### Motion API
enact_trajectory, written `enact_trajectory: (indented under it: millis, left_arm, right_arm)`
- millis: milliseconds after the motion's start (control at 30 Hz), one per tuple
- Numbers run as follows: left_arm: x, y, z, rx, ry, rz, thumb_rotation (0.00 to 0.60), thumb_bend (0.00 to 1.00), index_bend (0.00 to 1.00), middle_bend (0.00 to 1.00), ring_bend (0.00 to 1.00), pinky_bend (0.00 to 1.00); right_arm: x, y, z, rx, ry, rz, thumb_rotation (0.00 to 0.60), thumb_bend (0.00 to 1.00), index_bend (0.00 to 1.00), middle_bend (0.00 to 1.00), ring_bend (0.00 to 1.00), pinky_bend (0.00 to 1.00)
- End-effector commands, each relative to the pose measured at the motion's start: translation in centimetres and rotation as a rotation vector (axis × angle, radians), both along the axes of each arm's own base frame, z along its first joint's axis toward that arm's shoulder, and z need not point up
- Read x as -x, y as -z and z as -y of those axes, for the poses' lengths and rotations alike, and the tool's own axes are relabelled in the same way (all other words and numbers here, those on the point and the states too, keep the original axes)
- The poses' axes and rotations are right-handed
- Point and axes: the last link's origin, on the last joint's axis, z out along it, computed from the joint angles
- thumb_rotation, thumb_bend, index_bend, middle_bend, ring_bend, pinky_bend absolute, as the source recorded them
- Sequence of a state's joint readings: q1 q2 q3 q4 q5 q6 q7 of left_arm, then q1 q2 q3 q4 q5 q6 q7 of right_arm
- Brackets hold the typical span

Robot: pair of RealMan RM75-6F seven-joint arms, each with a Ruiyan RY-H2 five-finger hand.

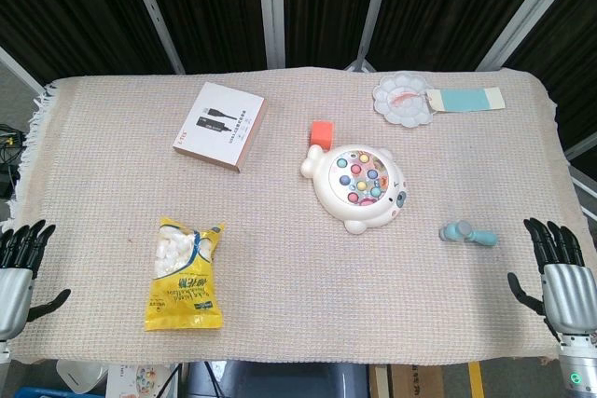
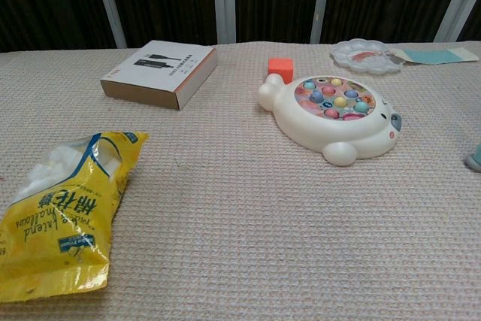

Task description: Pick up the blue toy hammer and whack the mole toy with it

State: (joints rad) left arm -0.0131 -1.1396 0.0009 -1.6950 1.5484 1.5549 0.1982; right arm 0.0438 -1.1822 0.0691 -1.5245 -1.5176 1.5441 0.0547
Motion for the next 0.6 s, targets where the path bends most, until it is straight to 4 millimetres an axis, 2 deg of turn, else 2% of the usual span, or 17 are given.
enact_trajectory:
  millis: [33, 300, 433, 500, 600]
  left_arm:
    - [-0.1, 0.0, 0.0, -0.002, 0.000, -0.001, 0.600, 0.15, 0.00, 0.00, 0.00, 0.00]
    - [-0.2, 0.0, 0.4, -0.007, -0.002, -0.004, 0.600, 0.15, 0.00, 0.00, 0.00, 0.00]
    - [-0.2, 0.1, 0.5, -0.009, -0.003, -0.005, 0.600, 0.15, 0.00, 0.00, 0.00, 0.00]
    - [-0.3, 0.1, 0.5, -0.008, 0.002, -0.008, 0.600, 0.15, 0.00, 0.00, 0.00, 0.00]
    - [-0.6, -0.1, 0.5, -0.004, 0.020, -0.010, 0.600, 0.15, 0.00, 0.00, 0.00, 0.00]
  right_arm:
    - [-0.1, 0.1, 0.0, -0.003, -0.002, 0.002, 0.600, 0.37, 0.00, 0.10, 0.00, 0.04]
    - [-0.4, 0.1, 0.2, -0.028, -0.048, 0.026, 0.600, 0.37, 0.00, 0.10, 0.00, 0.04]
    - [-1.0, 0.3, 0.4, -0.095, -0.070, 0.085, 0.600, 0.37, 0.00, 0.10, 0.00, 0.04]
    - [-1.3, 0.0, 1.2, -0.151, -0.081, 0.102, 0.600, 0.37, 0.01, 0.11, 0.01, 0.04]
    - [-1.4, 0.6, 4.3, -0.247, -0.068, 0.114, 0.600, 0.37, 0.04, 0.13, 0.03, 0.04]
